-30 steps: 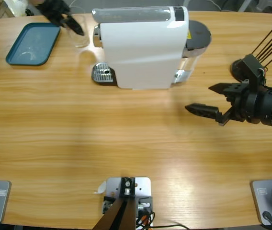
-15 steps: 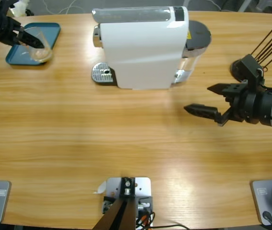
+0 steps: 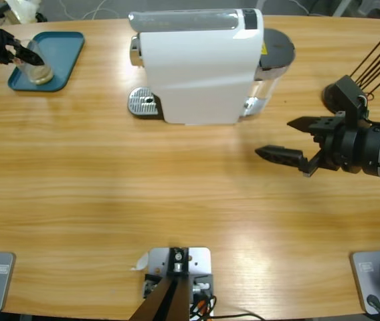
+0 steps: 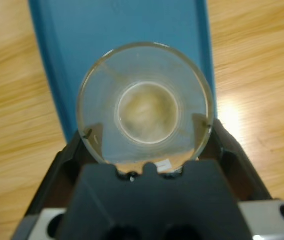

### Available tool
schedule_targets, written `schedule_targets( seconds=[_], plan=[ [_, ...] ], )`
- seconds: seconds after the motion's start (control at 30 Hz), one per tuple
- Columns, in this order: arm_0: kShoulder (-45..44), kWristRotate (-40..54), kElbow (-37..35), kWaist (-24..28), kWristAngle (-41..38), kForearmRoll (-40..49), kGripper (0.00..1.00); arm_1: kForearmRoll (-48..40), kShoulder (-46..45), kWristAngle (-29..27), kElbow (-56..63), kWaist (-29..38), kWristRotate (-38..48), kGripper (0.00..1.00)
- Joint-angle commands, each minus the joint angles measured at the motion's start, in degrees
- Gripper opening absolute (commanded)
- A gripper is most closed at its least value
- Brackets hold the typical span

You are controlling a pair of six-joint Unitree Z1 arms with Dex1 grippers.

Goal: Pour coffee

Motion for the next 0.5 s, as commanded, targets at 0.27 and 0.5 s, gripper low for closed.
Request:
schedule_targets(
  seconds=[0.27, 0.5],
  plan=[
    [4.3, -3.31, -1.9, 0.1, 2.84, -0.3, 0.991, -0.5, 0.77, 0.51, 0.5, -0.98, -0.69, 1.0],
    [-2.27, -4.79, -1.05, -0.55, 4.88, 1.48, 0.996, -0.5, 0.63, 0.77, 0.63, -0.98, -0.69, 1.0]
  ],
)
